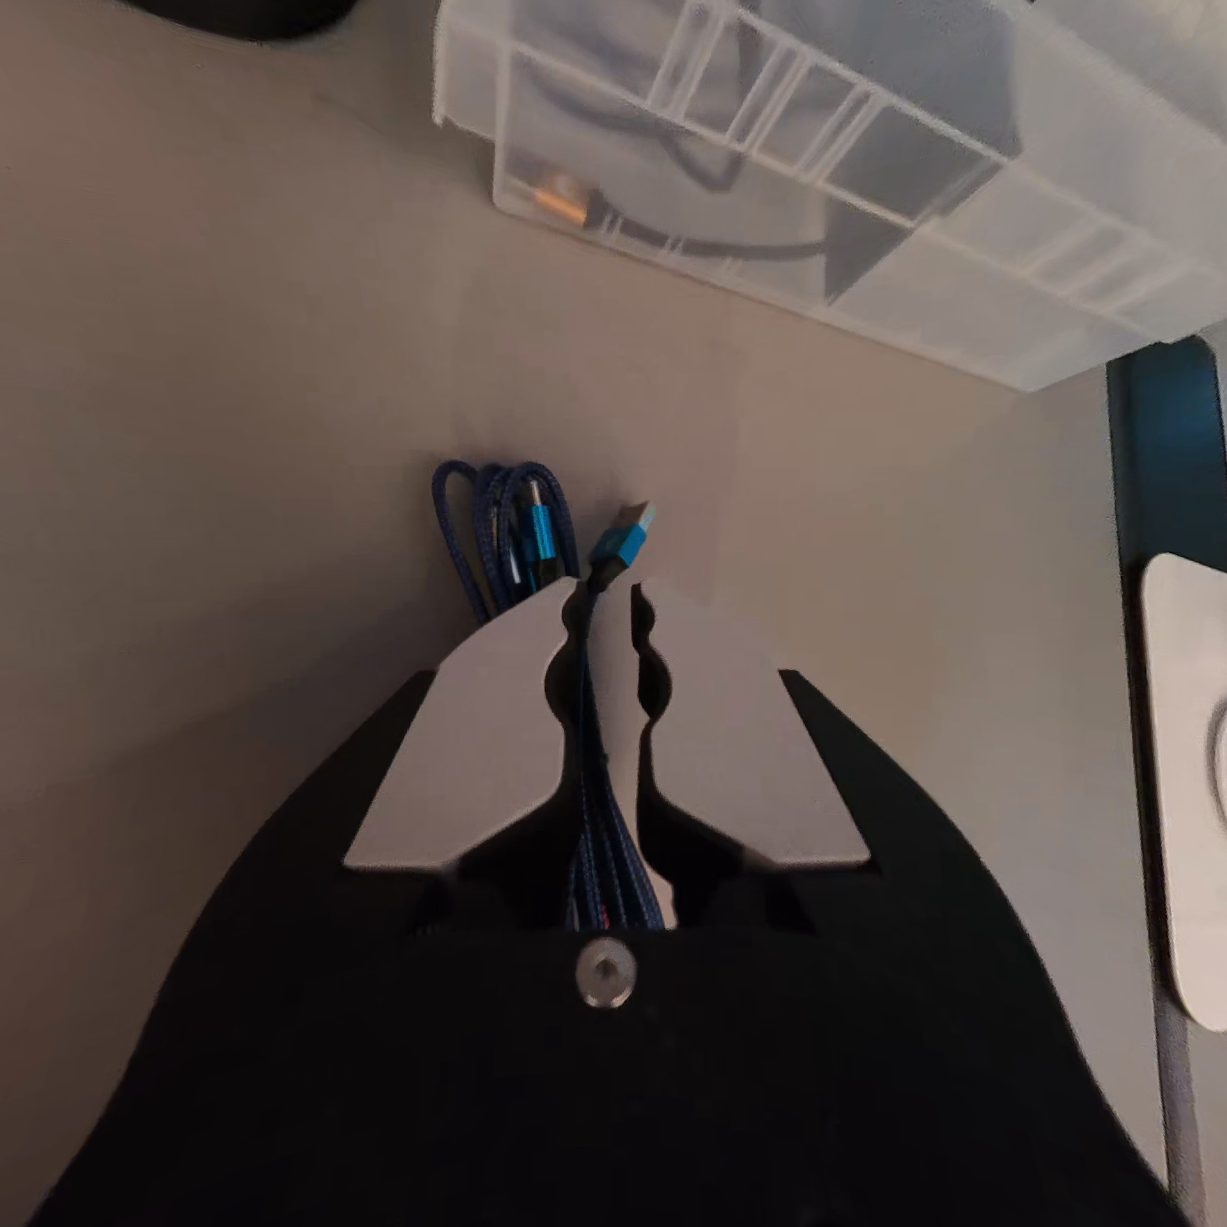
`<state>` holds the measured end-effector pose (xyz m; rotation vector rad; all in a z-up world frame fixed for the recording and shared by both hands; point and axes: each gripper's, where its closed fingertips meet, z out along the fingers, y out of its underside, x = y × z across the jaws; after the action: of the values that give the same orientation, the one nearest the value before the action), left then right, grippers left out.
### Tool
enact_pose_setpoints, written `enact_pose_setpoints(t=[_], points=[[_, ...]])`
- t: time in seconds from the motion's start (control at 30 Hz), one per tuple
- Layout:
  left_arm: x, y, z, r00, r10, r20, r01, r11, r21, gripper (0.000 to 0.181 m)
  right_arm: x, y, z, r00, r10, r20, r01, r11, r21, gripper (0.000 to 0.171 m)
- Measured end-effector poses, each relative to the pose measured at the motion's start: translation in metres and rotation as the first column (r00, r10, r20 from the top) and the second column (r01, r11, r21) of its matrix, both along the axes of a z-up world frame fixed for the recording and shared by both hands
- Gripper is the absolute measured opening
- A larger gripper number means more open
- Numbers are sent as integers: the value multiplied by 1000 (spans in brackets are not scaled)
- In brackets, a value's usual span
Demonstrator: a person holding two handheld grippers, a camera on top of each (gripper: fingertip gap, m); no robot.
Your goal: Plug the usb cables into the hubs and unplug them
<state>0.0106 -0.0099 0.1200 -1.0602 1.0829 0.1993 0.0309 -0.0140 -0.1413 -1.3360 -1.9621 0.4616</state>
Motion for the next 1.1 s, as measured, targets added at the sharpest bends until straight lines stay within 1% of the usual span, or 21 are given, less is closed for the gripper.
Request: enact_pose_setpoints(t=[0.1, 0.3, 0.4, 0.53, 0.67, 0.73, 0.8, 0.97, 1.1], points=[[3, 2, -3, 1000, 4, -12, -4, 1000, 4, 17, -2, 2, -4, 999, -33, 5, 33, 998, -44, 5], [6, 4, -7, 1000, 7, -26, -8, 1000, -10, 17, -2, 8, -9, 993, -111, 30, 114, 981, -159, 13], [7, 4, -8, 999, 10, -35, -10, 1000, -13, 17, -2, 7, -11, 991, -122, 47, 129, 970, -207, 10], [6, 6, -9, 999, 25, -40, -25, 1000, -8, 17, -1, 4, -12, 992, -112, 64, 124, 965, -232, 6], [3, 7, -4, 999, 35, -14, -34, 999, 13, 17, -2, 6, -4, 994, -97, 44, 103, 981, -164, 4], [1, 9, -3, 999, 52, -16, -52, 998, 29, 17, -2, 7, 12, 995, -100, -6, 98, 983, -154, 3], [-2, 12, -3, 996, 85, -24, -84, 995, 50, 17, -1, 6, 35, 992, -104, -76, 88, 978, -188, 3], [-9, 25, -9, 983, 181, -44, -177, 981, 75, 17, 7, -3, 102, 956, -101, -276, 1, 940, -341, 3], [-11, 33, -14, 975, 218, -49, -214, 975, 65, 17, 18, -10, 141, 925, -106, -364, -66, 900, -430, 3]])
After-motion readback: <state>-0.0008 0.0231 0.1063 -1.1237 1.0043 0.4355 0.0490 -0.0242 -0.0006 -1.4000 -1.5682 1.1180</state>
